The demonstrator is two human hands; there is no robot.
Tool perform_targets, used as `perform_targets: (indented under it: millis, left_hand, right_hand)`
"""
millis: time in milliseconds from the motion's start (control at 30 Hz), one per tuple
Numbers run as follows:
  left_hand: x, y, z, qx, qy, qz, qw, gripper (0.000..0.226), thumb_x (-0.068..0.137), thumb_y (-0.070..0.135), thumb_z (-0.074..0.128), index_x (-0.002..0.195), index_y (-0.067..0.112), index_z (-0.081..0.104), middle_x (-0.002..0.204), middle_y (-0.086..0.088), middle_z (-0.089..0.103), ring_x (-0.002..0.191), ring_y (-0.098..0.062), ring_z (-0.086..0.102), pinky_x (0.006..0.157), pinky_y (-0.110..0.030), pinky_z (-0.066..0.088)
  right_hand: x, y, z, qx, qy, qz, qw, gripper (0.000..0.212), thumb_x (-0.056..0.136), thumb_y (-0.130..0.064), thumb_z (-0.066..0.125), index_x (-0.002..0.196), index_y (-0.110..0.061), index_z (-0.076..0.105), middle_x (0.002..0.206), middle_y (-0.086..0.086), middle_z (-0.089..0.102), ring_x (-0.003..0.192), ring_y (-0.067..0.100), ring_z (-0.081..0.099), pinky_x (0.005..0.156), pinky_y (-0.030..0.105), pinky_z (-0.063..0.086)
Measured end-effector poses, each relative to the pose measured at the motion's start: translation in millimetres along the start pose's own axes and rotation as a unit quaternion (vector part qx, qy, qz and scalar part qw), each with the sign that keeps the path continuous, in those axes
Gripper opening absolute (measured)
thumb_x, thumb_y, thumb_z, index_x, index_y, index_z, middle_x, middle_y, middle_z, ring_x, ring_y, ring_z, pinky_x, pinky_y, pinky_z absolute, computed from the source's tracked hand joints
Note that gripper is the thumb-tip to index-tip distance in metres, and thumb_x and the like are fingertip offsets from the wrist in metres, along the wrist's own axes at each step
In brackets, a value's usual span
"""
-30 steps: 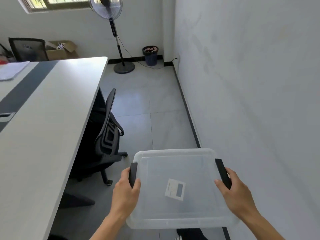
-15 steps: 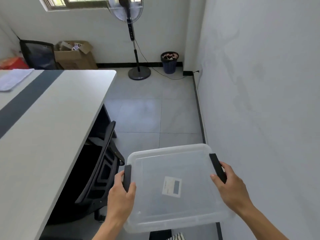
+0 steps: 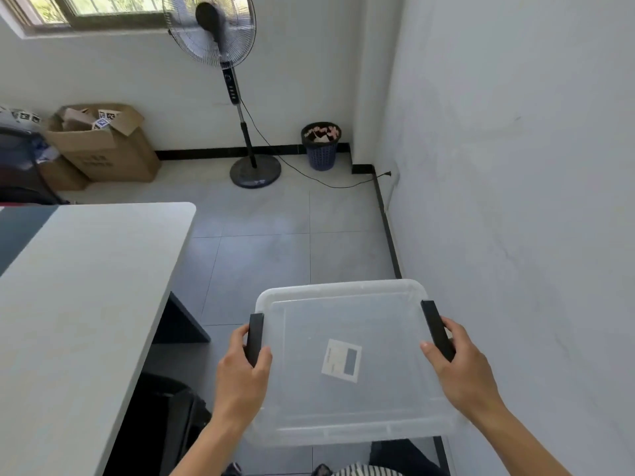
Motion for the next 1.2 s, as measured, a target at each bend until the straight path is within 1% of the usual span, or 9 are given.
perform_targets:
  millis: [133,267,433,567,667,833,900,1100,1200]
  left_hand:
    - [84.4,23.9,28.2,-0.001,-0.006,-0.031,0.999,0.037,0.087,0.018,0.059,0.122,0.022,0.048,0.081,0.006,0.065,0.072,-0.017,0.065,0.069,-0.041,0.058]
    - [172.8,54.7,53.9,-0.014,0.013,-0.054,0.998,0.038,0.087,0.017,0.057,0.123,0.021,0.049,0.076,0.003,0.064,0.064,-0.015,0.059,0.055,-0.029,0.047]
    - [263.9,99.9,52.5,-0.041,0.067,-0.081,0.994,0.035,0.087,0.017,0.057,0.121,0.023,0.048,0.08,0.006,0.065,0.07,-0.012,0.062,0.055,-0.024,0.044]
    - [322.2,106.7,35.3,-0.071,0.129,-0.127,0.981,0.034,0.086,0.018,0.058,0.119,0.023,0.049,0.079,0.003,0.066,0.07,-0.015,0.063,0.057,-0.028,0.046]
    - [372.7,101.6,24.7,-0.083,0.158,-0.163,0.97,0.034,0.086,0.017,0.058,0.118,0.022,0.05,0.078,0.004,0.064,0.072,-0.016,0.062,0.061,-0.033,0.047]
    - [476.9,92.8,-14.4,-0.089,0.199,-0.188,0.958,0.032,0.086,0.017,0.058,0.117,0.021,0.051,0.076,0.005,0.063,0.073,-0.016,0.061,0.065,-0.037,0.047]
    - [516.7,96.5,-36.1,-0.087,0.212,-0.19,0.955,0.031,0.086,0.016,0.059,0.115,0.02,0.052,0.077,0.003,0.064,0.072,-0.019,0.061,0.064,-0.037,0.048]
    - [634.5,120.9,-87.2,-0.078,0.223,-0.173,0.956,0.028,0.086,0.018,0.059,0.112,0.024,0.052,0.069,0.001,0.062,0.065,-0.023,0.06,0.058,-0.037,0.044]
    - [682.7,126.0,-101.4,-0.083,0.239,-0.177,0.951,0.027,0.087,0.019,0.059,0.112,0.027,0.051,0.071,0.002,0.064,0.068,-0.022,0.062,0.062,-0.038,0.047]
  right_hand:
    - [95.5,-22.3,13.5,0.01,-0.014,0.008,1.0,0.048,0.089,-0.034,0.058,0.133,-0.022,0.044,0.085,-0.013,0.057,0.074,0.008,0.056,0.062,0.026,0.042]
    - [208.1,-62.7,25.1,0.009,-0.039,-0.014,0.999,0.047,0.09,-0.032,0.057,0.133,-0.021,0.042,0.088,-0.01,0.058,0.076,0.007,0.057,0.057,0.021,0.04]
    - [331.1,-146.7,37.4,-0.024,-0.088,-0.062,0.994,0.048,0.09,-0.031,0.057,0.135,-0.02,0.042,0.1,-0.002,0.061,0.082,0.015,0.059,0.061,0.024,0.042]
    - [410.2,-224.3,68.6,-0.061,-0.132,-0.114,0.983,0.049,0.089,-0.035,0.058,0.134,-0.025,0.042,0.102,-0.004,0.061,0.09,0.019,0.06,0.074,0.036,0.05]
    - [457.6,-273.3,107.8,-0.076,-0.159,-0.134,0.975,0.048,0.087,-0.036,0.059,0.132,-0.026,0.043,0.097,-0.009,0.062,0.089,0.018,0.061,0.08,0.041,0.052]
    - [525.1,-350.5,180.4,-0.079,-0.174,-0.144,0.971,0.047,0.088,-0.032,0.06,0.131,-0.024,0.045,0.094,-0.006,0.061,0.087,0.018,0.059,0.073,0.035,0.045]
    - [545.3,-384.9,200.4,-0.074,-0.175,-0.149,0.97,0.047,0.088,-0.031,0.06,0.131,-0.024,0.045,0.095,-0.005,0.063,0.086,0.019,0.06,0.074,0.037,0.047]
    - [618.4,-478.8,245.8,-0.054,-0.169,-0.166,0.97,0.048,0.086,-0.033,0.061,0.131,-0.024,0.045,0.087,-0.018,0.061,0.082,0.012,0.062,0.071,0.035,0.048]
    - [659.3,-518.8,273.8,-0.052,-0.178,-0.178,0.966,0.048,0.086,-0.03,0.063,0.13,-0.023,0.046,0.085,-0.02,0.059,0.08,0.009,0.06,0.069,0.032,0.046]
Point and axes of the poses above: each hand's wrist, its own x-axis towards the middle knuckle, its own z-axis out of the palm, y = z × x, the point moved 5 cm from there along x, towards the middle knuckle
